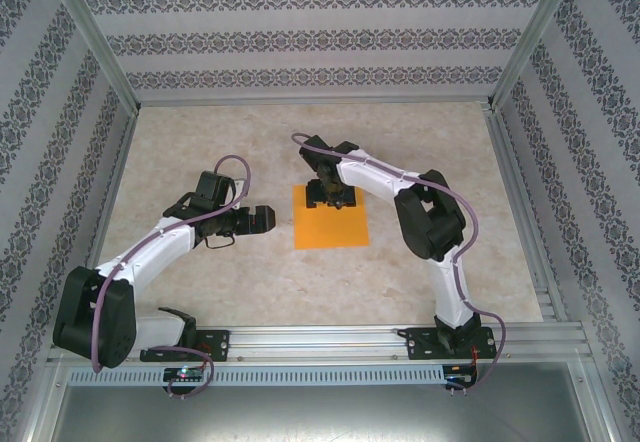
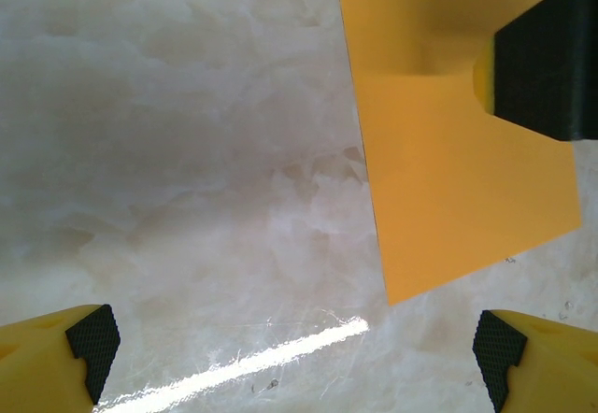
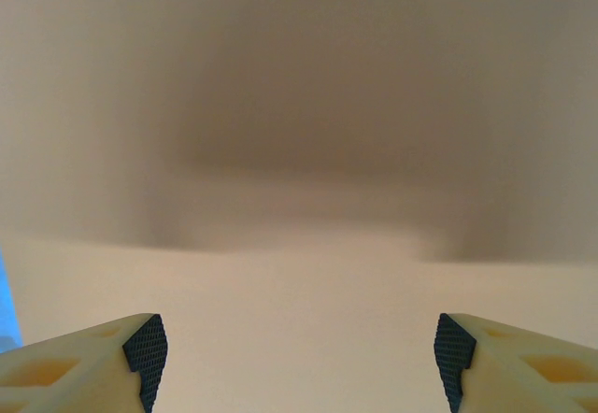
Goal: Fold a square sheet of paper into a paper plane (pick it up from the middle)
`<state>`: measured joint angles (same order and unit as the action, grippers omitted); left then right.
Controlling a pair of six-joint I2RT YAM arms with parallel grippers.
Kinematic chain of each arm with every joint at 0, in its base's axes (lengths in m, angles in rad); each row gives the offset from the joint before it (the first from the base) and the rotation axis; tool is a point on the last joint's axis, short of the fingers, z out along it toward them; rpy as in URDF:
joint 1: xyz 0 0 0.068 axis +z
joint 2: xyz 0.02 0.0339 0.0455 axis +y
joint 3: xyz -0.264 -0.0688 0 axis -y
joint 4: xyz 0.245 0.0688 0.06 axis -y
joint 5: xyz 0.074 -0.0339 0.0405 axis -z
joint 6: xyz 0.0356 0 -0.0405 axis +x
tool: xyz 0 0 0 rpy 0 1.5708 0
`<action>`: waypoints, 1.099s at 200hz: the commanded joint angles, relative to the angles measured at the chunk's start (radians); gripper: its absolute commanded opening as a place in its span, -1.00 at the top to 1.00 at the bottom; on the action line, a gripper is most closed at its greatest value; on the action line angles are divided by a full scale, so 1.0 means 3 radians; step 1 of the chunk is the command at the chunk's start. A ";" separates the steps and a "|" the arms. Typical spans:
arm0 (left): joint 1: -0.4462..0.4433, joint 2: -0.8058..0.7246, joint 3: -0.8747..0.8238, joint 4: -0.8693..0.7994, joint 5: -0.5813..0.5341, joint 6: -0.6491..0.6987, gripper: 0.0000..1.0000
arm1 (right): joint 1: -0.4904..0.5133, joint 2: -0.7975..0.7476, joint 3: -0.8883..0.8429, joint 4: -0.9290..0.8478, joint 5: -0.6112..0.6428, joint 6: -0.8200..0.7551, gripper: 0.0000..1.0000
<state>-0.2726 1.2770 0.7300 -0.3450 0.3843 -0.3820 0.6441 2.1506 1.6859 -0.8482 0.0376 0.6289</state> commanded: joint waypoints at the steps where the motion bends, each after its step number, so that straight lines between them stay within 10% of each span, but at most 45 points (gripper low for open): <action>1: 0.0032 0.0028 0.0087 -0.0006 0.0041 0.0010 -1.00 | 0.0026 0.0114 0.0119 -0.0092 0.0085 -0.0040 -0.54; 220: 0.0034 0.0184 0.0012 0.0084 0.0102 0.0028 -1.00 | 0.0064 0.0312 -0.0339 0.0298 0.0023 0.0127 -0.28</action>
<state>-0.2726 1.3220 0.7303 -0.3443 0.3927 -0.3817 0.6647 2.1841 1.6390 -0.7788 0.0647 0.6594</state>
